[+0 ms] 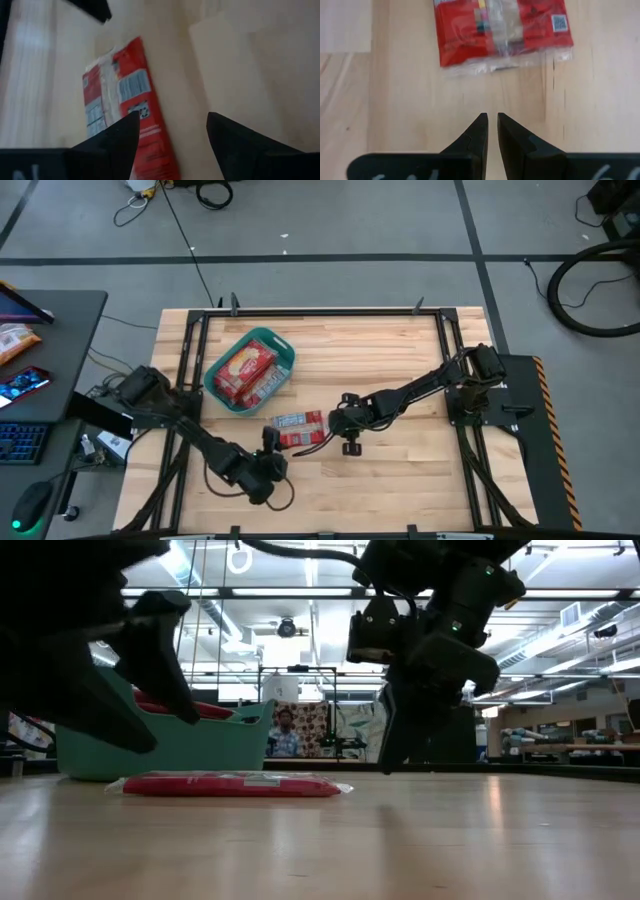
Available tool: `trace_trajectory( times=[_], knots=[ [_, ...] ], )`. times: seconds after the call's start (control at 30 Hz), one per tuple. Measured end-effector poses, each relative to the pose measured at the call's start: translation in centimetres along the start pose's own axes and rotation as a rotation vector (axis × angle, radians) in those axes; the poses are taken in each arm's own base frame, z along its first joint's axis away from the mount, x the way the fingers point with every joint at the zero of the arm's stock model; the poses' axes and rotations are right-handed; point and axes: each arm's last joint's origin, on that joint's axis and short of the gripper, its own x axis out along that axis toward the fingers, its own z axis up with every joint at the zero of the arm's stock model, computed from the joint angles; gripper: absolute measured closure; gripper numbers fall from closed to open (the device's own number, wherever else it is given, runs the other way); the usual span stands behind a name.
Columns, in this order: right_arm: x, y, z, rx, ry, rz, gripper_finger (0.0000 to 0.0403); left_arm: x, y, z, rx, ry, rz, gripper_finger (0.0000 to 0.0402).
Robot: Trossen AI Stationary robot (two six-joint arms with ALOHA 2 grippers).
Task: Sort popcorn bags into baskets
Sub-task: Put the red popcorn bag into the green bin
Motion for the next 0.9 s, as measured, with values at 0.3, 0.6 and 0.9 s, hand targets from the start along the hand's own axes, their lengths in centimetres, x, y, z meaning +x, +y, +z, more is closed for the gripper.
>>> trace_trajectory(
  times=[0.3, 0.6, 0.9],
  knots=[
    [-0.1, 0.4, -0.4, 0.001, 0.021, -0.019, 0.0355, 1.9, 1.4, -1.7, -0.086, 0.096, 0.027, 0.0168],
    [-0.1, 0.5, -0.3, 0.001, 0.012, -0.026, 0.0355, 3.0, 2.2, -3.4, -0.102, 0.148, 0.012, 0.0170],
    [-0.1, 0.6, -0.2, 0.003, -0.001, -0.022, 0.0355, 3.8, 3.1, -4.3, -0.086, 0.216, -0.049, 0.0296]
  ],
)
